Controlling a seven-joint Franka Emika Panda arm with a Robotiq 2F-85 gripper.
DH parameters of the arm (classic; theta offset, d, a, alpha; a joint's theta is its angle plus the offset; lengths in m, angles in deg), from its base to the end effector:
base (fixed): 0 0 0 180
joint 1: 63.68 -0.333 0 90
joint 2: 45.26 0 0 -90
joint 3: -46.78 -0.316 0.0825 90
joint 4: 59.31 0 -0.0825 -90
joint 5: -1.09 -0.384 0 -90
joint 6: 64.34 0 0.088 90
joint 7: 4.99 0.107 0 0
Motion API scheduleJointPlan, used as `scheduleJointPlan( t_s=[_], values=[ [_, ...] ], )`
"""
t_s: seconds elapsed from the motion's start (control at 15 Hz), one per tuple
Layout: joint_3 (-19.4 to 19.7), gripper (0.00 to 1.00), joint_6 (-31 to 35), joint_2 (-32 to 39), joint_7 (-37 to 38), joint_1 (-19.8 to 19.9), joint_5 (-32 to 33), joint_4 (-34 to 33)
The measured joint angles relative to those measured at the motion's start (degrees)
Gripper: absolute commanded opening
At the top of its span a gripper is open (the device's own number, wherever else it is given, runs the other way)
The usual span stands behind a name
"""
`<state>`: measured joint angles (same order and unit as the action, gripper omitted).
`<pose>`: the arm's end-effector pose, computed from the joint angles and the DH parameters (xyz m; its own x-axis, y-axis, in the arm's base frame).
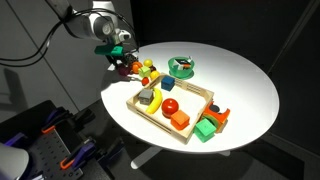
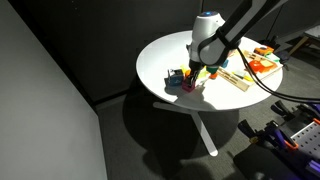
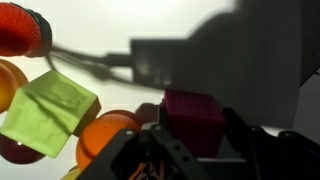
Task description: Pick up the pink block and put it on the tray
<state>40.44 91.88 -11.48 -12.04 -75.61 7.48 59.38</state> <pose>0.5591 0.1894 0.1485 0.8647 0.4971 0.0723 0.4984 -0.8670 -0.0005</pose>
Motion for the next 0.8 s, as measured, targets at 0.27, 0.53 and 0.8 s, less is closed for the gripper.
scheduleJointPlan(
  t_s=[0.27,0.53,0.8],
  values=[
    [-0.03,0.32,-1.25,-1.62,0.00,0.72,-0.01,0.01],
    [-1.05,0.32,-5.21,-4.21,-0.29,2.11,-0.30,0.05],
    [-2.86,0.32,-11.40,-7.31,-2.07,4.37,-2.51,0.11]
  ],
)
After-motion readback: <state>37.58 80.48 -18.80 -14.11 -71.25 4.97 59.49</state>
